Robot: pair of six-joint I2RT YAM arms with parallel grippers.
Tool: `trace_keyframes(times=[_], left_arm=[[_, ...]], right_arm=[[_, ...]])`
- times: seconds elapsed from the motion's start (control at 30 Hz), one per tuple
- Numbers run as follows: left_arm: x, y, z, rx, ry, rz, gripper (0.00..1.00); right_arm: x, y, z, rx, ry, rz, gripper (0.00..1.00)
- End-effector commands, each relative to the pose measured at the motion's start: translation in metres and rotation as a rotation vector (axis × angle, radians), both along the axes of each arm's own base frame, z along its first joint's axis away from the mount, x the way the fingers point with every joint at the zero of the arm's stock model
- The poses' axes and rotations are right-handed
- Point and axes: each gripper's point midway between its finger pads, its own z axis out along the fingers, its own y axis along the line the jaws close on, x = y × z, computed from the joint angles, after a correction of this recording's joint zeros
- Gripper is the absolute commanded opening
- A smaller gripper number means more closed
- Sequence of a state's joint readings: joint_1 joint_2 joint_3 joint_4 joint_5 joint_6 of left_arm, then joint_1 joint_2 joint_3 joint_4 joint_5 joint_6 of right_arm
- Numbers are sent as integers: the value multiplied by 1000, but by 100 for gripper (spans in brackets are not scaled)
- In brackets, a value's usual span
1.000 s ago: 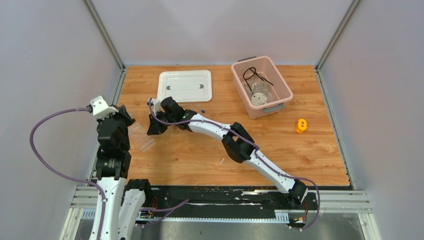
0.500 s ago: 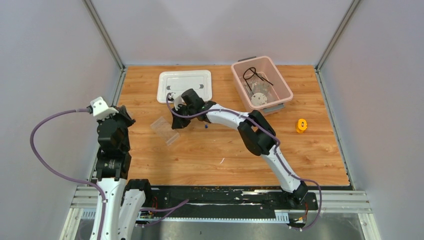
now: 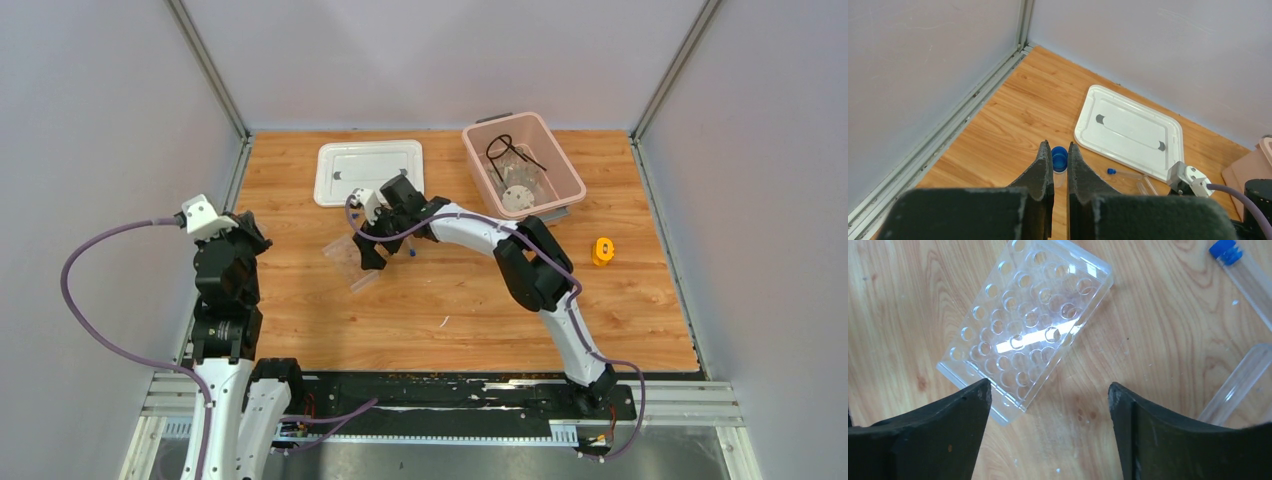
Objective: Organize the chemistry lab equipment
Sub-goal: Move the test tube rack to the center of the board.
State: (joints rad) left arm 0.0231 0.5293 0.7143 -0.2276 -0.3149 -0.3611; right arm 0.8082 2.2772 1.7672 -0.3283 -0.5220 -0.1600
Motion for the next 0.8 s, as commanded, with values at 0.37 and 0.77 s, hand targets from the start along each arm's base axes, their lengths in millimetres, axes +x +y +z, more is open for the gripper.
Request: trace_keyframes(times=[0.37,0.77], left_arm=[[-6,1,13,-4,-59,6,3],[-6,1,12,-3,-65,3,2]], right_arm=[[21,34,62,-67,-245,-279,99],[-2,38,23,-196,-239,-410,99]])
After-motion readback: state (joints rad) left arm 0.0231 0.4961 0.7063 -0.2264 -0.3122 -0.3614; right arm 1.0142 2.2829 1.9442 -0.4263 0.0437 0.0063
